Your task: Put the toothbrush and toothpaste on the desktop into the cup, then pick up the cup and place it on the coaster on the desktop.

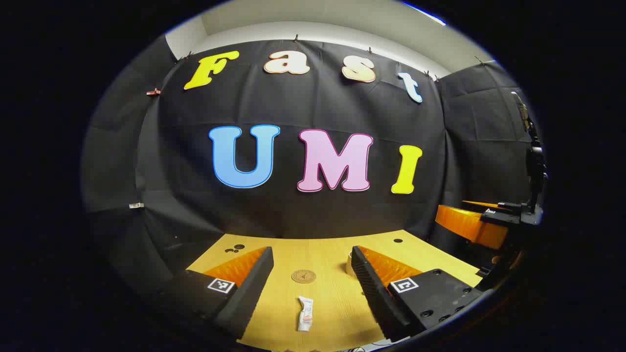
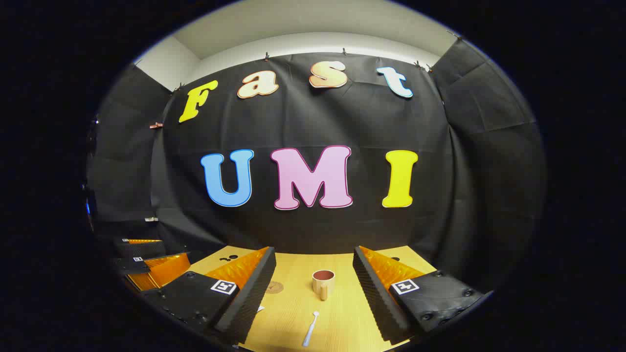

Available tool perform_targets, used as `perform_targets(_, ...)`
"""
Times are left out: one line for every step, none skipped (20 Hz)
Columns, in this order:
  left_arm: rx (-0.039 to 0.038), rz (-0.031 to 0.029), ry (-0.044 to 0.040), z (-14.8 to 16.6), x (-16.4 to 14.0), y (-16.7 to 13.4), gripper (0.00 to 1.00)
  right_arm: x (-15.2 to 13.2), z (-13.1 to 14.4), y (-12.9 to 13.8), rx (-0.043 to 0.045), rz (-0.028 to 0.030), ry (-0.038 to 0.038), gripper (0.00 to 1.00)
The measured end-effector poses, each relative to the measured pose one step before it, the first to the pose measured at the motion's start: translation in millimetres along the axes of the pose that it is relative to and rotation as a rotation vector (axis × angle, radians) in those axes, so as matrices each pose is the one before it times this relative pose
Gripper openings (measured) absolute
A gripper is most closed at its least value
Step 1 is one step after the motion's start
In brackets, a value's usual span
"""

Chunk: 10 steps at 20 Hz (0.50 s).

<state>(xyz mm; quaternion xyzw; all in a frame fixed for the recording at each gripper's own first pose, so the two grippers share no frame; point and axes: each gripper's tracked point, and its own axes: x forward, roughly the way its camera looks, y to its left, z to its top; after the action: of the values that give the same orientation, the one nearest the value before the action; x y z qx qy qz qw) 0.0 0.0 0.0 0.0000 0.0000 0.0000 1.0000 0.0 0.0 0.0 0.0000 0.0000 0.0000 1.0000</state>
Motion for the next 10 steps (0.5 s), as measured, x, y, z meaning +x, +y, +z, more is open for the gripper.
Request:
perform_targets(0.00344, 0.00456, 0.00222, -2.03, 3.59, -0.27, 0.99, 2.92, -0.38, -4.52, -0.00430, -0.00781, 0.00022, 0.98)
perform_targets(0.00271, 0.00308, 0.00208, -1.21, 3.47, -1.23, 1.00, 2.55, -2.06, -2.43, -0.00660, -0.00069, 0.00278, 0.98)
perform_targets(0.00037, 0.00283, 0.00476, -1.41, 3.33, -0.30, 1.00, 2.79, -3.37, -2.85, -0.00449, -0.00103, 0.00700, 0.98)
perform_targets(-0.00145, 0.00198, 0.00635, -1.88, 2.87, -2.01, 1.00, 1.99, -2.97, -2.50, -0.00065, 0.00036, 0.00693, 0.98)
perform_targets(-0.00168, -0.00106, 0.00642, -3.61, 2.35, -2.80, 1.00, 2.29, -1.77, -2.44, 0.00175, -0.00132, 0.00526, 0.98)
perform_targets(-0.00022, -0.00019, 0.00630, -1.68, 2.01, -1.99, 0.99, 3.01, -1.53, -3.14, 0.00079, -0.00356, 0.00454, 1.00)
perform_targets(0.00288, 0.00073, 0.00266, -1.59, 2.11, -1.50, 0.99, 2.66, -1.31, -4.11, -0.00225, -0.00673, 0.00493, 1.00)
perform_targets(0.00443, 0.00019, 0.00178, -0.19, 2.31, -1.82, 0.99, 2.96, -3.50, -3.63, -0.00476, -0.00679, 0.00811, 0.97)
perform_targets(0.00403, 0.00191, 0.00338, -2.13, 2.51, -0.97, 0.99, 2.60, -3.42, -2.20, -0.00197, -0.00277, 0.00975, 0.97)
perform_targets(0.00237, 0.00144, 0.00435, -0.93, 2.70, -0.31, 0.99, 2.84, -3.75, -1.65, 0.00161, 0.00143, 0.00972, 0.98)
